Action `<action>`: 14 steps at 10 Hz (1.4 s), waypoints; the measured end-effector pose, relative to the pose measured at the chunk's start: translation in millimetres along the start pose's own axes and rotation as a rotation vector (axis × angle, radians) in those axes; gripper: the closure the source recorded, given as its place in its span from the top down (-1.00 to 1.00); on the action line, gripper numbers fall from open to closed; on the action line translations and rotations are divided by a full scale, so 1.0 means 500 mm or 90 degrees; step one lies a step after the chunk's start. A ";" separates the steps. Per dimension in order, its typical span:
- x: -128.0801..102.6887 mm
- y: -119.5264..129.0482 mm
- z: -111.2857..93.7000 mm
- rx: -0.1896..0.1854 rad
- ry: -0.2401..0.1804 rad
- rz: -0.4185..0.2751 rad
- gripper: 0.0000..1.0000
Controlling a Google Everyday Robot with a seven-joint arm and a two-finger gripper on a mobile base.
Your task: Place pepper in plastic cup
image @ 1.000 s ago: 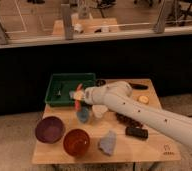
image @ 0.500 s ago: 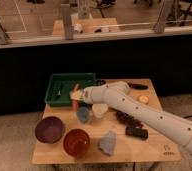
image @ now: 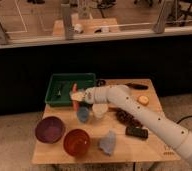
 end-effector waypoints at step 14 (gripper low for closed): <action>-0.042 0.080 0.016 0.064 0.009 -0.068 -1.00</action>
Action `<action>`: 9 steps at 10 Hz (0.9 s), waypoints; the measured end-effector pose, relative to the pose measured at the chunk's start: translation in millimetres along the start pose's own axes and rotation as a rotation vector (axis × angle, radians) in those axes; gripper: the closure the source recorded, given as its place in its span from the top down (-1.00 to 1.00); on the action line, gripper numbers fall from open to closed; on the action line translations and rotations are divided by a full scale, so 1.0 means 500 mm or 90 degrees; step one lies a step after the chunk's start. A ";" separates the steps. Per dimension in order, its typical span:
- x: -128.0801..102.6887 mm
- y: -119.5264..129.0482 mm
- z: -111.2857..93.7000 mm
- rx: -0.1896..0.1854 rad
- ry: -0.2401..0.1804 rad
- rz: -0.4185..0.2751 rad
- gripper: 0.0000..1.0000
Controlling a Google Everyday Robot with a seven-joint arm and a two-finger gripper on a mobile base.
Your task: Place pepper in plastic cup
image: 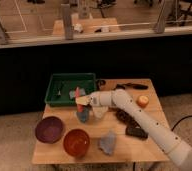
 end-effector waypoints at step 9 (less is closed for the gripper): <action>-0.030 0.006 -0.006 0.007 -0.015 -0.023 -0.26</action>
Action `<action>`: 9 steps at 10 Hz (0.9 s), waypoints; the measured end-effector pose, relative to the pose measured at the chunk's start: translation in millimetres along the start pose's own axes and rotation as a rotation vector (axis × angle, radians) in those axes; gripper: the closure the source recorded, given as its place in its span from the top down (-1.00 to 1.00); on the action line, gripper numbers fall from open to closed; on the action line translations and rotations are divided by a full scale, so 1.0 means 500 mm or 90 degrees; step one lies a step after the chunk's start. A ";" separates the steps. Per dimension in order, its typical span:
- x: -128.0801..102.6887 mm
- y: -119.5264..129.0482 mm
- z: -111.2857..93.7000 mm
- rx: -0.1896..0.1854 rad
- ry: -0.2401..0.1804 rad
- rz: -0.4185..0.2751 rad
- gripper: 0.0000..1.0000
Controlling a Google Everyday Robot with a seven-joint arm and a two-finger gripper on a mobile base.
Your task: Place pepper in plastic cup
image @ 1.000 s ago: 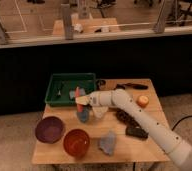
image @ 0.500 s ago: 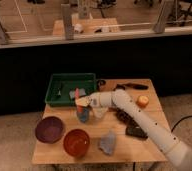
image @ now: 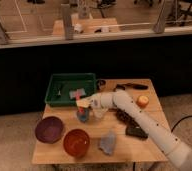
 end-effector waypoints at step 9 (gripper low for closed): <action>-0.018 -0.004 -0.011 -0.005 0.009 -0.003 0.57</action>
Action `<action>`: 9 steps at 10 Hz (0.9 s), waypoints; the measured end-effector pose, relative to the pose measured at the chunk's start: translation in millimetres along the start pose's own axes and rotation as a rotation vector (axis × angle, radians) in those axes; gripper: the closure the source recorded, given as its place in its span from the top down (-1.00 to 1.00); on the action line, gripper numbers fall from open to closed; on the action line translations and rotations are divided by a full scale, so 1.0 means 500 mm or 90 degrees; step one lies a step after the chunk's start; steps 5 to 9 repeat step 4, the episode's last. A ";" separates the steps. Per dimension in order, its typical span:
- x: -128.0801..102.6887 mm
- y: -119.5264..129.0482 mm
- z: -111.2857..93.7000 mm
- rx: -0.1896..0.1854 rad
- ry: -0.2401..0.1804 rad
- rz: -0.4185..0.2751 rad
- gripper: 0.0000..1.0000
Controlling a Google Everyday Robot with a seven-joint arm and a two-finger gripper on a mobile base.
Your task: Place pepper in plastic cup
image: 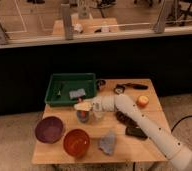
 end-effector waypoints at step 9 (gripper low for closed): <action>0.039 0.000 -0.044 -0.021 0.075 0.053 0.57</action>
